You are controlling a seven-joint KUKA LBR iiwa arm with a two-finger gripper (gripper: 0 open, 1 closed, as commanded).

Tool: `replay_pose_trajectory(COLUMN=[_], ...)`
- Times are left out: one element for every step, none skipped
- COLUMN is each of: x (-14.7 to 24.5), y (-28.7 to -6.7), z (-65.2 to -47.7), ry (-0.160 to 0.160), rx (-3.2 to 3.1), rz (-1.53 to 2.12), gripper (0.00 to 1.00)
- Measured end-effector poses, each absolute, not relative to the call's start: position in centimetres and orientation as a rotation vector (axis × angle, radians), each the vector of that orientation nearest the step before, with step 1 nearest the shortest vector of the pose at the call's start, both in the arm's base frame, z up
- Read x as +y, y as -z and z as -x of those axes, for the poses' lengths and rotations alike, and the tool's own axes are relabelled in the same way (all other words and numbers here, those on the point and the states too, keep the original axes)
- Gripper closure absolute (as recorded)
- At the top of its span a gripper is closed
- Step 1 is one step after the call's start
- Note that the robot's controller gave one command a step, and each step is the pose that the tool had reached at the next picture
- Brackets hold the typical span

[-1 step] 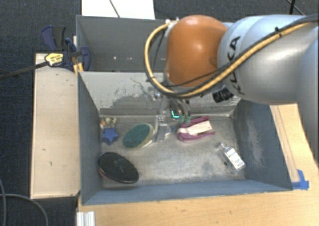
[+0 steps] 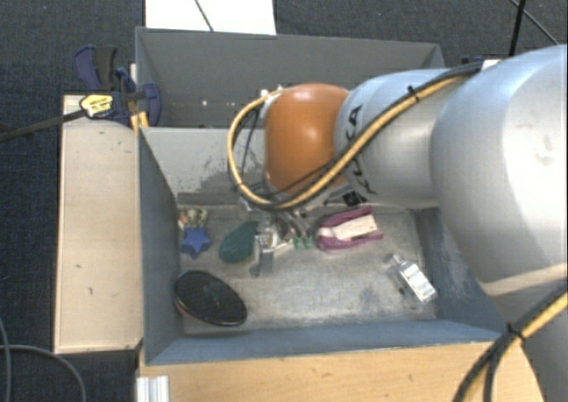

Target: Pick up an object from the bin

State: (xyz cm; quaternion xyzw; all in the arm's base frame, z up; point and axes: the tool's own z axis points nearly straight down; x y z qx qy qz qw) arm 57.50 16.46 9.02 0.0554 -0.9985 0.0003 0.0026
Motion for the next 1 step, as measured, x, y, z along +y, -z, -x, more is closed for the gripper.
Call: replay_pose_trajectory(x=[16.5], y=[-9.5], z=[-57.73], ry=[0.002], rx=[-3.14], rz=[-0.163], gripper=[1.0])
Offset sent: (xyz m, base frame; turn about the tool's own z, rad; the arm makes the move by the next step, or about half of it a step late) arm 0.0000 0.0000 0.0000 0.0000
